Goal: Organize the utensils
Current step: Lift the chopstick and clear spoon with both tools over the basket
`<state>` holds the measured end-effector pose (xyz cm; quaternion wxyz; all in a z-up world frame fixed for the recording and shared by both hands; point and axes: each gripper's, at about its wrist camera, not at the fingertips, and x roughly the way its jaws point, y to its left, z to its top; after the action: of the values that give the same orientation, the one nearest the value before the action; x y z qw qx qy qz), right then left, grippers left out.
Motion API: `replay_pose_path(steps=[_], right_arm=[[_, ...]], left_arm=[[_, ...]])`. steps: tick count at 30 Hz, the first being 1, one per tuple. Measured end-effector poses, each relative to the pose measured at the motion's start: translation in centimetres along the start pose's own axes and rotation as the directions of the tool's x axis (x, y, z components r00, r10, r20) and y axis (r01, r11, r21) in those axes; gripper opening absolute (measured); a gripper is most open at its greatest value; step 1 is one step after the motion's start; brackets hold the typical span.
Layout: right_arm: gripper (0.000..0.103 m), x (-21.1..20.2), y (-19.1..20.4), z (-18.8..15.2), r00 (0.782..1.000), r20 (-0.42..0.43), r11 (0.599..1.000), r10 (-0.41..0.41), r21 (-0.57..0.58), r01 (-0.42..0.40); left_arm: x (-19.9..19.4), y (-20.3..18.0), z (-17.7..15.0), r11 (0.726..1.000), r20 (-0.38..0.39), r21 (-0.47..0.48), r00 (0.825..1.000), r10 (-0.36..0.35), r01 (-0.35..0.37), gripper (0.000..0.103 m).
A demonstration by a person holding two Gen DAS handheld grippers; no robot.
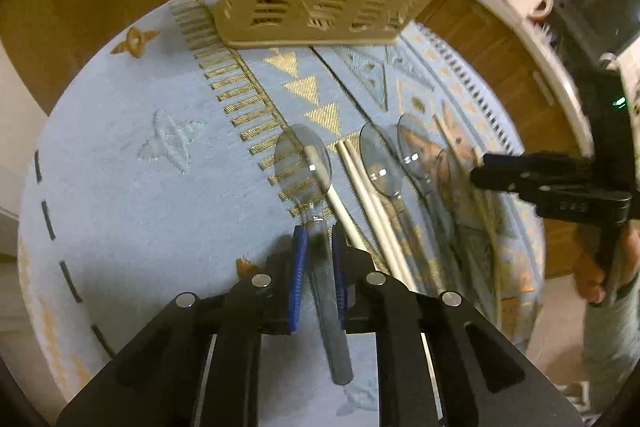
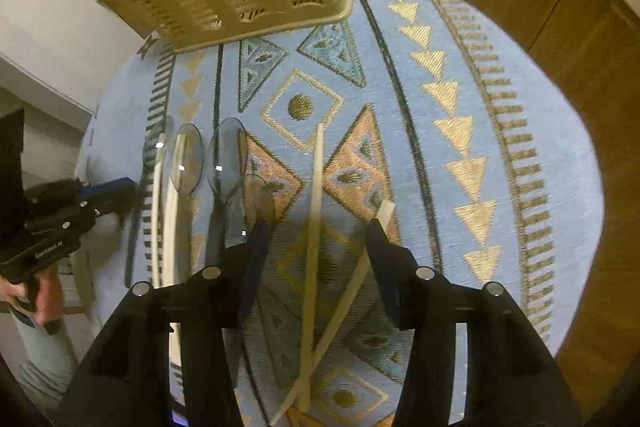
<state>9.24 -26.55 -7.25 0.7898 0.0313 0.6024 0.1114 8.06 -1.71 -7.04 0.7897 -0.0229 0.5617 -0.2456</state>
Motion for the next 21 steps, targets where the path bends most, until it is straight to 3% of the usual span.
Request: replay_pose_path(steps=[7,13,18,21], right_arm=[[0.033,0.1,0.0,0.6,0.999,-0.03,0.999,0.017,-0.035,-0.018],[0.026,1.2,0.9,0.7,0.995,-0.09,0.994,-0.043,-0.099,0.034],[0.009,1.4,2.8,0.5,0.981,-0.094,0.971,-0.167,-0.189,0.147],[0.004,1.4,2.9,0.6,0.986,-0.11,0.979,-0.128,-0.173,0.108]], left_arm=[[1.1,-1.7,1.6,0.992,-0.053,0.086,0.994,0.097,-0.092,0.012],[1.5,-2.6,2.4,0.977,-0.079,0.161,0.985,0.154,-0.139,0.013],[1.8,-3.7,2.4,0.957,-0.078,0.214,0.973,0.215,-0.194,0.012],[2.3,-4.3,2.6,0.955,-0.056,0.212,0.974,0.222,-0.205,0.01]])
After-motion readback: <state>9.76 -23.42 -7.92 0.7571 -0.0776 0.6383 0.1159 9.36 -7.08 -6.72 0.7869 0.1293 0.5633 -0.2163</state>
